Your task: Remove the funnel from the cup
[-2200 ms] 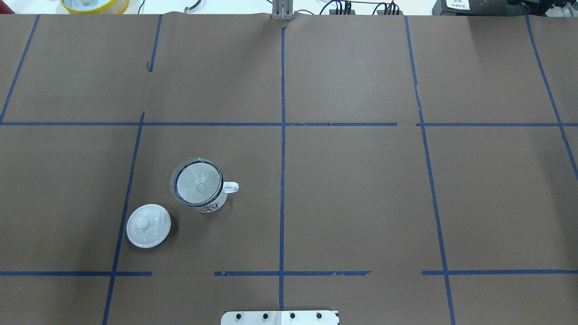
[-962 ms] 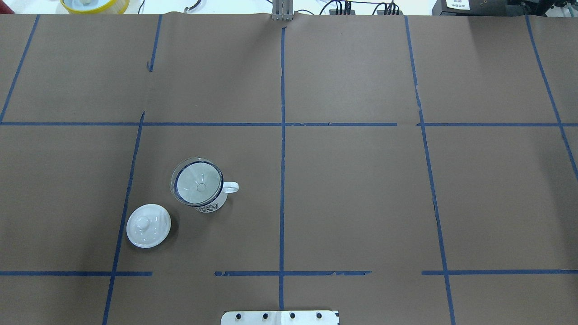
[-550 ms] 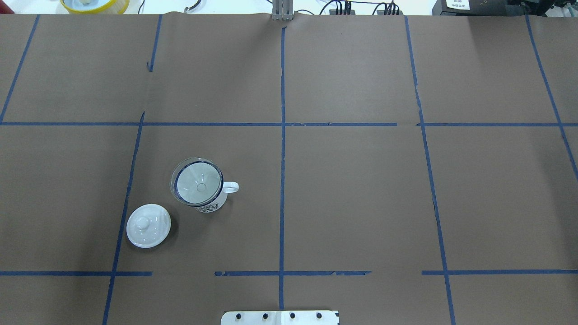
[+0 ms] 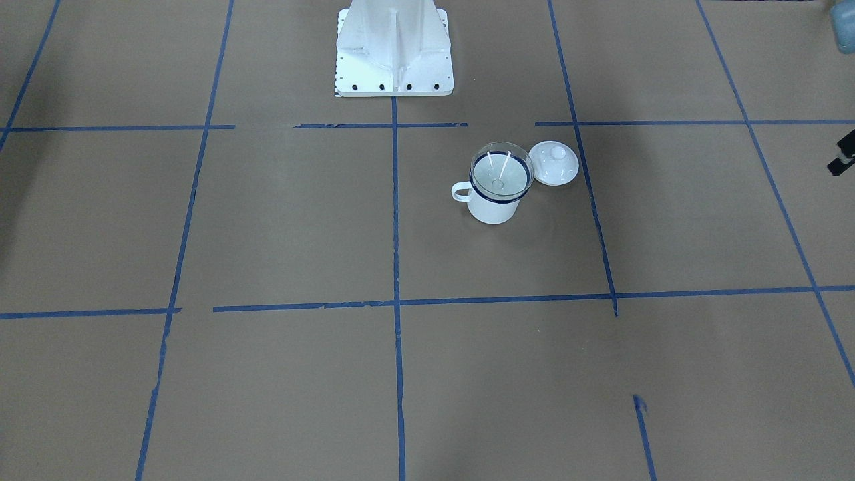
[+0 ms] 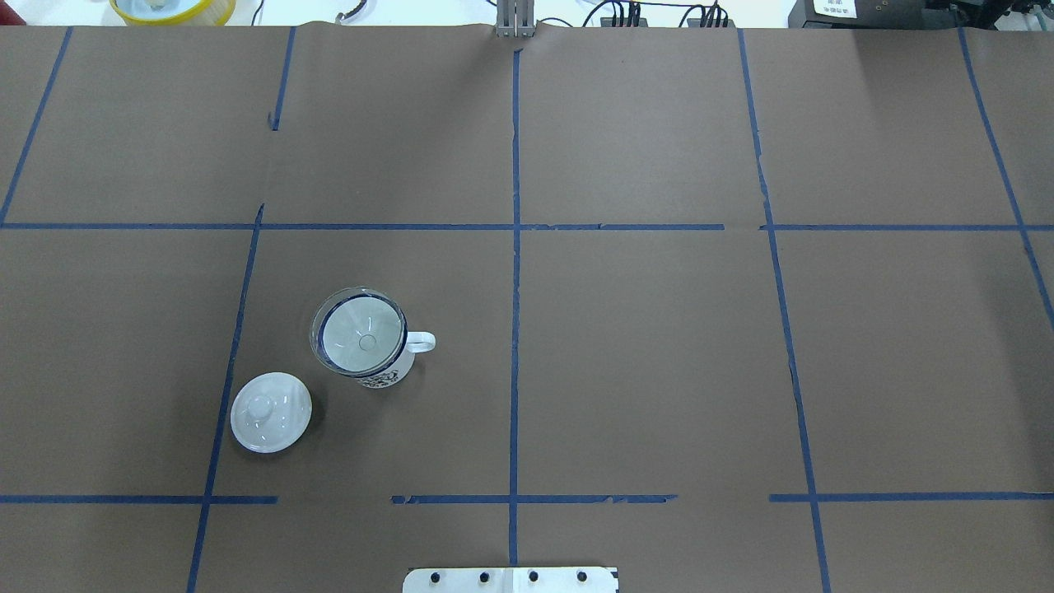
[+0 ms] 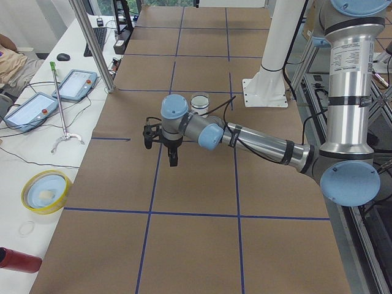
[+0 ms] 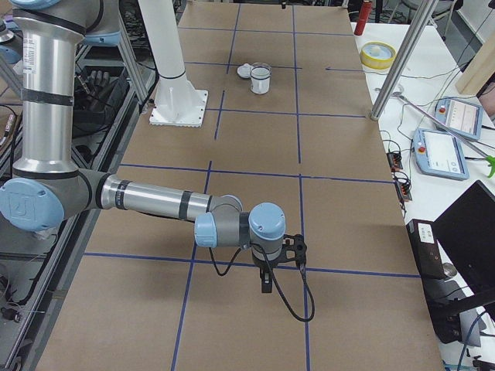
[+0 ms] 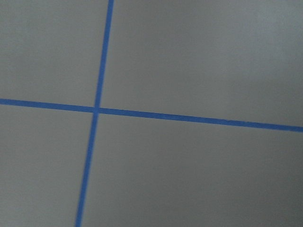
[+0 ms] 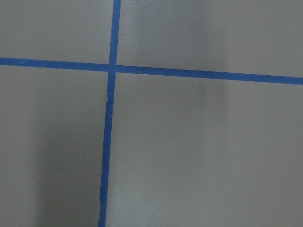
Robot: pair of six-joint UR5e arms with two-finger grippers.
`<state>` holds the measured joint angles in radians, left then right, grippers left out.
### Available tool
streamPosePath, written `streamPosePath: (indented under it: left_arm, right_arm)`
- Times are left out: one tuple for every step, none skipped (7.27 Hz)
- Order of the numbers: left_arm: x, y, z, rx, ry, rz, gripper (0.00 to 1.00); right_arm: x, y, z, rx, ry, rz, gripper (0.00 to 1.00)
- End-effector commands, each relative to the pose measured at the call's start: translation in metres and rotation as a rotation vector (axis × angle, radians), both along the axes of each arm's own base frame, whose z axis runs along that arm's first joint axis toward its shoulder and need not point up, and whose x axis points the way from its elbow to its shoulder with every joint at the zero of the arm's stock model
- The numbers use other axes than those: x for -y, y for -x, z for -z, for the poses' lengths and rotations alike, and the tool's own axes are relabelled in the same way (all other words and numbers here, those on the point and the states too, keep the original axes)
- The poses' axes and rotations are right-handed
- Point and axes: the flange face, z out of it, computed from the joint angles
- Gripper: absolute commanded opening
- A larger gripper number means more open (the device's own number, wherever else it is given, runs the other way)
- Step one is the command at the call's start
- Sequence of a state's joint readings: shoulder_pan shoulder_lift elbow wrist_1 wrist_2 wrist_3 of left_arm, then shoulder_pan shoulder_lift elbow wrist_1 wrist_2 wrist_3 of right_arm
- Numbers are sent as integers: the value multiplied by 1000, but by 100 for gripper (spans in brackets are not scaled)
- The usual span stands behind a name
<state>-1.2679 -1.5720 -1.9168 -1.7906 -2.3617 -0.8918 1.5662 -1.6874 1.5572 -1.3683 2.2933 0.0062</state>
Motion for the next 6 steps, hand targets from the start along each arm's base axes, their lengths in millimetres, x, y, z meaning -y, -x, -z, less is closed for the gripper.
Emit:
streamPosePath:
  left_arm:
    - [4, -110, 108, -106, 218, 68, 100]
    - [12, -159, 158, -63, 283, 105, 100]
    - [16, -197, 218, -1, 262, 125, 99]
    - [4, -232, 241, 21, 294, 115, 99]
    - [-2, -250, 264, 22, 267, 169, 99]
    - [-16, -285, 266, 42, 263, 124, 99]
  right_arm:
    - [0, 0, 1, 0, -1, 0, 100]
    - [0, 0, 0, 0, 0, 0, 100]
    - [0, 0, 0, -1, 0, 0, 100]
    - [0, 0, 0, 0, 0, 0, 100]
    - [0, 0, 0, -1, 0, 0, 100]
    - [0, 0, 1, 0, -1, 0, 100]
